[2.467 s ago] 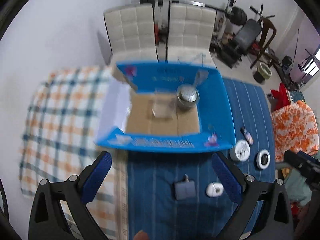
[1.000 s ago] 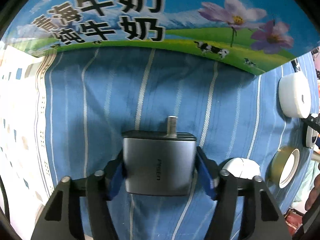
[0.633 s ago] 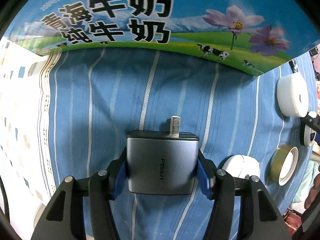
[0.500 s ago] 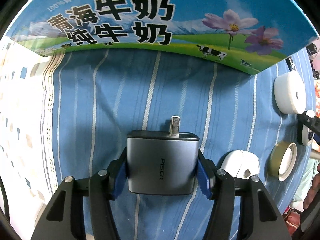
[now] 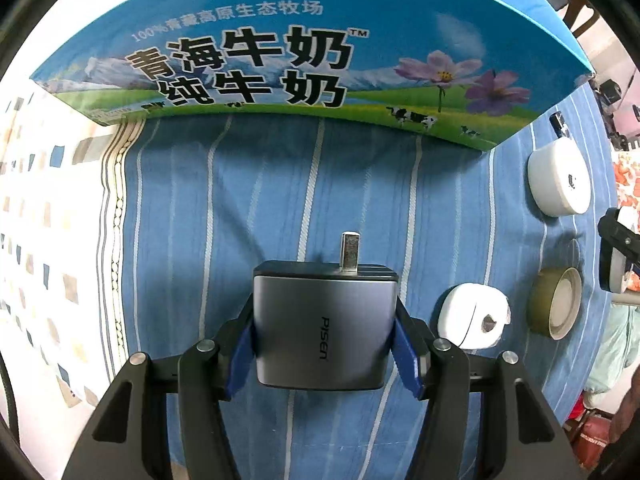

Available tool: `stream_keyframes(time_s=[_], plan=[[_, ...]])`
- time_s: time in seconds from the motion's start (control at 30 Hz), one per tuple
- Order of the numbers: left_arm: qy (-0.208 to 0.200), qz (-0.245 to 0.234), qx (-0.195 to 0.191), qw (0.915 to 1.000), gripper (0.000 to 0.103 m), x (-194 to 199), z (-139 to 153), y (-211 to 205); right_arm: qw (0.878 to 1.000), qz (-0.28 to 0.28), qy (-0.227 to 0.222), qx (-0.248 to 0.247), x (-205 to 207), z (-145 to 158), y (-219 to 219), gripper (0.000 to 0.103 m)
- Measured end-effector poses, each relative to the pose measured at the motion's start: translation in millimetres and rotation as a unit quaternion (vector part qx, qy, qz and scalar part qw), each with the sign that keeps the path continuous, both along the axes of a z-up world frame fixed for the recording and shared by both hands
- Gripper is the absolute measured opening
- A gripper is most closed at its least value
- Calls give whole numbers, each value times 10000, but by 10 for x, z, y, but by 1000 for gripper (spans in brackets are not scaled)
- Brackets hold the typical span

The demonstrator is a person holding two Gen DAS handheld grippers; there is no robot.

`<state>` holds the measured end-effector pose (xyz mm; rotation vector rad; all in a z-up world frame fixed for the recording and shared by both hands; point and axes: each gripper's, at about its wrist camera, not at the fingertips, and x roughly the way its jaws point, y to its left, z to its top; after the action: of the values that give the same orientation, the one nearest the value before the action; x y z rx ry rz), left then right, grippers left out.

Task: Organize rigid objects
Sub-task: 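Carry the charger and black-lidded jar with both tools to the box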

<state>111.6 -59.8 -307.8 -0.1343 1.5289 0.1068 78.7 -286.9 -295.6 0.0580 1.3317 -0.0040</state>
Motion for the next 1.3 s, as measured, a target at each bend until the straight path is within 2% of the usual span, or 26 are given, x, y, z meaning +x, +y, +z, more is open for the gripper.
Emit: stream_keyframes(time_s=[0.13, 0.2, 0.23, 0.3, 0.43, 0.57, 0.73, 0.8, 0.87, 1.0, 1.17, 1.3], plan=[[247, -22, -148, 9996, 57, -14, -203, 96, 10000, 34, 20, 17, -53, 50, 156, 77], [550, -149, -131, 9983, 57, -1, -376, 109, 10000, 54, 28, 31, -73, 66, 245, 77], [396, -188, -106, 9990, 57, 10, -348, 107, 10000, 77, 33, 24, -83, 71, 288, 77], [437, -347, -46, 9984, 56, 26, -354, 83, 9999, 123, 38, 28, -84, 79, 365, 77], [396, -359, -95, 9985, 56, 53, -304, 113, 9998, 155, -60, 84, -92, 209, 513, 77], [87, -377, -115, 9992, 56, 49, -28, 182, 9993, 238, -236, 188, -82, 453, 643, 77], [-476, -474, -293, 9973, 56, 124, 594, 289, 9971, 392, -453, 477, -41, 855, 859, 77], [-780, -507, -364, 9950, 56, 179, 926, 363, 9955, 475, -554, 598, 1, 1022, 986, 77], [-1039, -554, -336, 9925, 56, 289, 1233, 463, 9940, 548, -641, 694, 63, 1158, 1130, 77], [-1467, -595, -212, 9872, 56, 505, 1582, 576, 9915, 641, -800, 798, 228, 1316, 1442, 77], [-1804, -616, -45, 9817, 56, 772, 1794, 814, 9907, 630, -868, 835, 425, 1357, 1765, 77], [-1874, -618, 8, 9803, 56, 977, 1693, 934, 9916, 579, -846, 793, 560, 1296, 1964, 77]])
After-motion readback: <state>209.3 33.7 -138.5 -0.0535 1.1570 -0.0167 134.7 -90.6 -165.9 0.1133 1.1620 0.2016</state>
